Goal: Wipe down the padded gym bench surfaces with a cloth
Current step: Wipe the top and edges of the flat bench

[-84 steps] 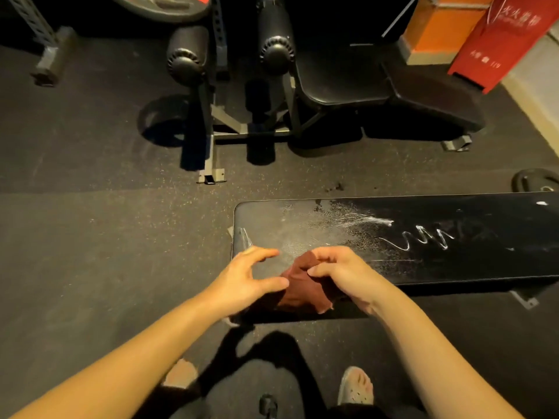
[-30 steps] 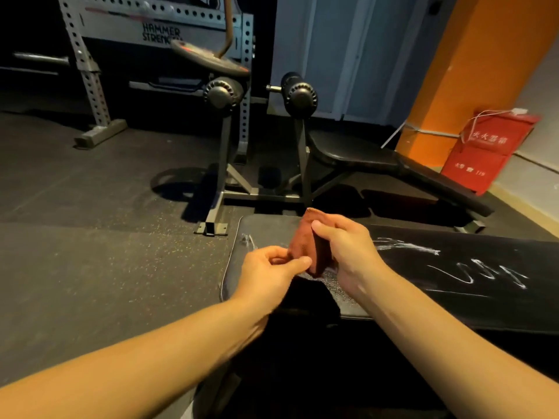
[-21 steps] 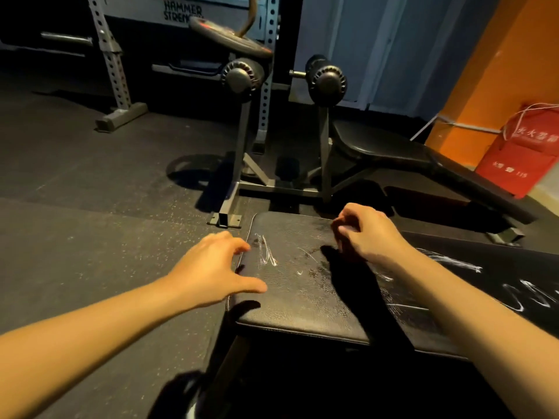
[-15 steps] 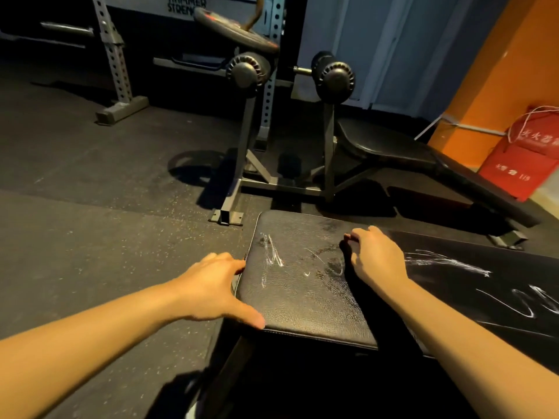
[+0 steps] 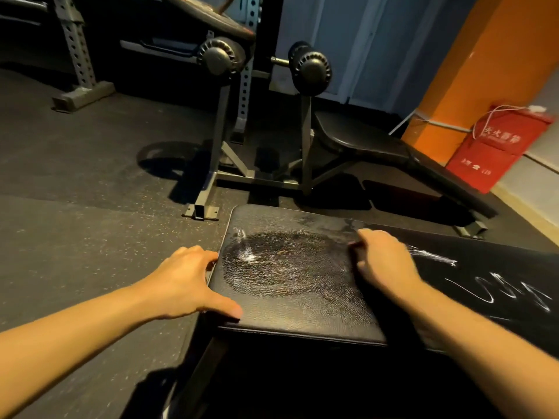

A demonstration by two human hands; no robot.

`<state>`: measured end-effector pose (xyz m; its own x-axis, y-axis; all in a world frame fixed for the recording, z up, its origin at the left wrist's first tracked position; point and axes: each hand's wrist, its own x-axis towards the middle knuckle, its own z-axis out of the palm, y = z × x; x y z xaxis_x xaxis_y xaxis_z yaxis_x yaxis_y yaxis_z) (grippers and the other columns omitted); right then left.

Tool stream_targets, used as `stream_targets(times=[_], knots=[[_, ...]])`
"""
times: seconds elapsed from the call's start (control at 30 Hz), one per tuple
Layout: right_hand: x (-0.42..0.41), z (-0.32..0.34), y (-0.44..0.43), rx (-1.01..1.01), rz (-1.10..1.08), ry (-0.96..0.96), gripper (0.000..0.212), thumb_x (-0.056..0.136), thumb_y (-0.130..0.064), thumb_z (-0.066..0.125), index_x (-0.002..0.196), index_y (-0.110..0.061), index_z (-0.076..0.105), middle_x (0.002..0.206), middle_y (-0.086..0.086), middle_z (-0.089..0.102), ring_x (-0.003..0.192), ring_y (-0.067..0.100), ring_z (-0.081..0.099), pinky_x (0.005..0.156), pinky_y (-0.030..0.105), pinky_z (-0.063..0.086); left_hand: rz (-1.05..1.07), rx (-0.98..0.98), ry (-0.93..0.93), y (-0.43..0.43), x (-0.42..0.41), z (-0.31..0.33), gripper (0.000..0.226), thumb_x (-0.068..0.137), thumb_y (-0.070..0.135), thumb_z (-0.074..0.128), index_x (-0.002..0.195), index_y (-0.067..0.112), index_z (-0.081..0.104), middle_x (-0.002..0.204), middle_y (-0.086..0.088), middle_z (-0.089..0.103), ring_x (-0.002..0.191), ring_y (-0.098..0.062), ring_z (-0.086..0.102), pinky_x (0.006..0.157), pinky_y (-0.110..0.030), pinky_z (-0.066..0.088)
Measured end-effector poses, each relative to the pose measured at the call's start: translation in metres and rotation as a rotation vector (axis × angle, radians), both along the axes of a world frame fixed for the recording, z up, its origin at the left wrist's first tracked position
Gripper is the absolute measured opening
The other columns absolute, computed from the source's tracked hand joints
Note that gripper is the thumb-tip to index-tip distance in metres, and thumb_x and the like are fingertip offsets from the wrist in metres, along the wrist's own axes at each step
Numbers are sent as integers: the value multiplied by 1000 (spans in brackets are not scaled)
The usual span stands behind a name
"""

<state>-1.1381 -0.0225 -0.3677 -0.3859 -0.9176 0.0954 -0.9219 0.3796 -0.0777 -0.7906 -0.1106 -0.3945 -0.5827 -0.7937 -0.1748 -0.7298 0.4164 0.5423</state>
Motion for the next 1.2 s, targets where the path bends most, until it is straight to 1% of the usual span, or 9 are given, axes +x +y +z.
stream_targets(times=[0.1, 0.2, 0.33, 0.43, 0.63, 0.77, 0.9, 1.1, 1.2], knots=[[-44, -2, -20, -102, -182, -2, 12, 84, -14, 62, 95, -10, 58, 103, 21, 69, 96, 42, 65, 70, 38, 43, 15, -1, 33, -2, -4, -3, 107, 30, 98, 74, 120, 40, 67, 108, 16, 59, 114, -11, 54, 99, -39, 51], [28, -13, -79, -182, -108, -62, 13, 84, -15, 62, 97, -14, 63, 99, 14, 70, 94, 37, 67, 67, 34, 38, 38, 20, 70, -5, -1, -6, 113, 31, 95, 76, 126, 35, 64, 112, 18, 58, 114, -6, 54, 99, -30, 48], [161, -19, -93, -156, 314, -164, 10, 91, -17, 62, 101, -16, 65, 102, 12, 65, 93, 37, 64, 71, 36, 48, 116, 112, 148, -12, 1, -4, 114, 33, 81, 85, 131, 29, 58, 111, 15, 63, 102, 0, 59, 81, -14, 45], [143, -20, -42, -61, 555, -150, 10, 93, -20, 62, 103, -20, 60, 104, 6, 58, 94, 35, 61, 76, 41, 49, 138, 126, 168, -15, 1, -6, 95, 41, 70, 89, 122, 33, 57, 110, 12, 64, 100, -3, 60, 79, -14, 46], [-2, 0, -58, -119, 26, 43, 15, 90, -21, 65, 101, -13, 60, 105, 16, 66, 102, 40, 64, 82, 45, 52, 152, 108, 214, -9, 3, -12, 76, 58, 57, 91, 120, 35, 54, 108, 9, 63, 100, -3, 60, 76, -10, 46], [109, -9, -117, -205, 205, -117, 17, 86, -16, 64, 103, -17, 64, 107, 10, 66, 100, 35, 65, 76, 36, 47, 139, 146, 243, -9, 8, -10, 106, 31, 90, 72, 122, 38, 56, 108, 16, 63, 101, 5, 57, 77, -8, 44], [167, -17, -54, -49, 719, -147, 12, 96, -25, 58, 105, -20, 64, 102, 5, 60, 92, 29, 60, 78, 42, 50, 158, 140, 208, -11, 10, -11, 111, 19, 100, 61, 113, 42, 56, 106, 19, 62, 99, 3, 58, 77, -13, 44], [79, 3, -132, -217, 314, -23, 14, 97, -29, 57, 88, -18, 57, 94, 7, 60, 91, 38, 64, 70, 40, 46, 109, 98, 155, -12, 10, -8, 110, 44, 82, 75, 140, 36, 53, 114, 26, 56, 108, 7, 52, 88, -15, 42], [145, -6, -110, -102, 541, -89, 7, 94, -24, 60, 96, -19, 65, 101, 7, 63, 95, 32, 63, 76, 36, 49, 89, 75, 125, -10, 10, -6, 97, 51, 78, 79, 136, 40, 52, 115, 26, 55, 111, 5, 51, 87, -15, 41]])
